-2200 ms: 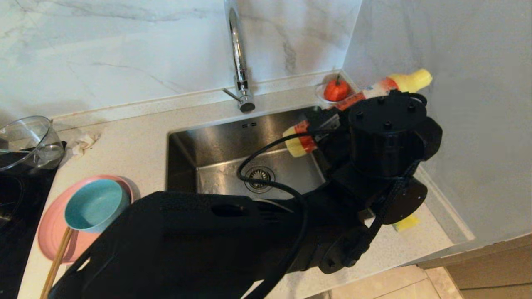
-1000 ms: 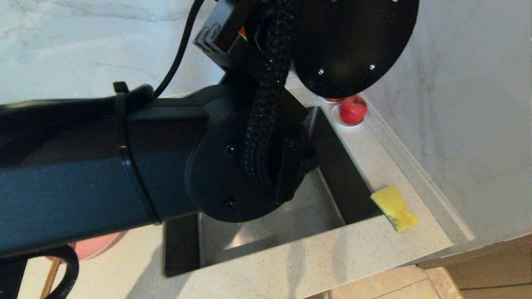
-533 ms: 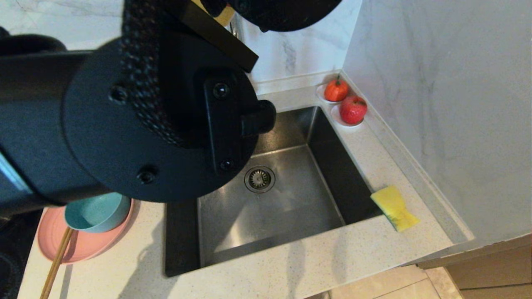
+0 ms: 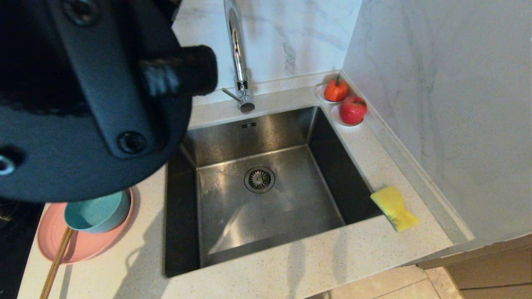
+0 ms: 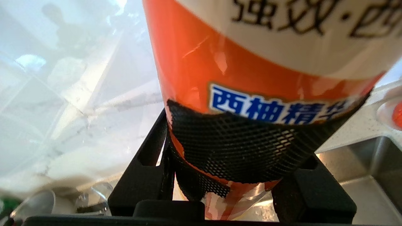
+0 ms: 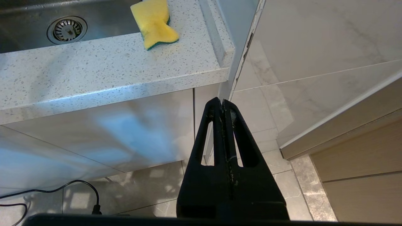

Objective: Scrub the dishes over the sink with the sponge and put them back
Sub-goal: Place the dish soap on the table

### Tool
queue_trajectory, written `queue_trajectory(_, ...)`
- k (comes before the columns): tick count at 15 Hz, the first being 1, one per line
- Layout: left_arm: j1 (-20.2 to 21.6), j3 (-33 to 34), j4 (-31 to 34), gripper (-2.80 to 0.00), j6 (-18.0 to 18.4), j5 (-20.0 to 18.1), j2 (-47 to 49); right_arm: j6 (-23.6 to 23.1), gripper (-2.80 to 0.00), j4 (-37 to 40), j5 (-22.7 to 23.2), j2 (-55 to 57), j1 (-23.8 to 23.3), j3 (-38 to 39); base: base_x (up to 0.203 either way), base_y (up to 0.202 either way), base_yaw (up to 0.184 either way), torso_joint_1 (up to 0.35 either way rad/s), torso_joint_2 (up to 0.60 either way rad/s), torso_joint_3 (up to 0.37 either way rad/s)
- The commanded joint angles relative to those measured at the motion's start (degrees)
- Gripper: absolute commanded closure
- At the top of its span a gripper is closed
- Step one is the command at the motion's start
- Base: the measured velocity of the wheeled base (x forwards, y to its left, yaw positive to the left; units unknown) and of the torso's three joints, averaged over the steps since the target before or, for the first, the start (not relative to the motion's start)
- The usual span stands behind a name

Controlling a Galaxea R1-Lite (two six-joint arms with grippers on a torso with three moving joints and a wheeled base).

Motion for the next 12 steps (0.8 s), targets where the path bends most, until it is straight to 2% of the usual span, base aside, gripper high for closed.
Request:
queue_trajectory(1,0.0,-0.1,2.4,0.0,-1.0,-0.1,-2.1,0.0,0.0,0.0,0.0,0.0,-0.1,0.0,0.0,0.0,0.0,0.0,0.0,0.0)
queue_trajectory(3,0.6,-0.2,7.4,0.0,-2.3,-2.2,-4.4,0.0,0.0,0.0,0.0,0.1,-0.1,0.0,0.0,0.0,0.0,0.0,0.0,0.0)
queue_trajectory(5,1.5,-0.3,14.5,0.0,-6.1,-6.6,-6.5,0.0,0.0,0.0,0.0,0.1,-0.1,0.0,0.0,0.0,0.0,0.0,0.0,0.0)
queue_trajectory(8,2.7,-0.3,26.8,0.0,-17.0,-15.1,-9.3,0.0,0.0,0.0,0.0,0.1,0.0,0.0,0.0,0.0,0.0,0.0,0.0,0.0)
queue_trajectory(12,5.6,-0.3,37.4,0.0,-33.9,-23.0,-11.8,0.0,0.0,0.0,0.0,0.1,0.0,0.0,0.0,0.0,0.0,0.0,0.0,0.0)
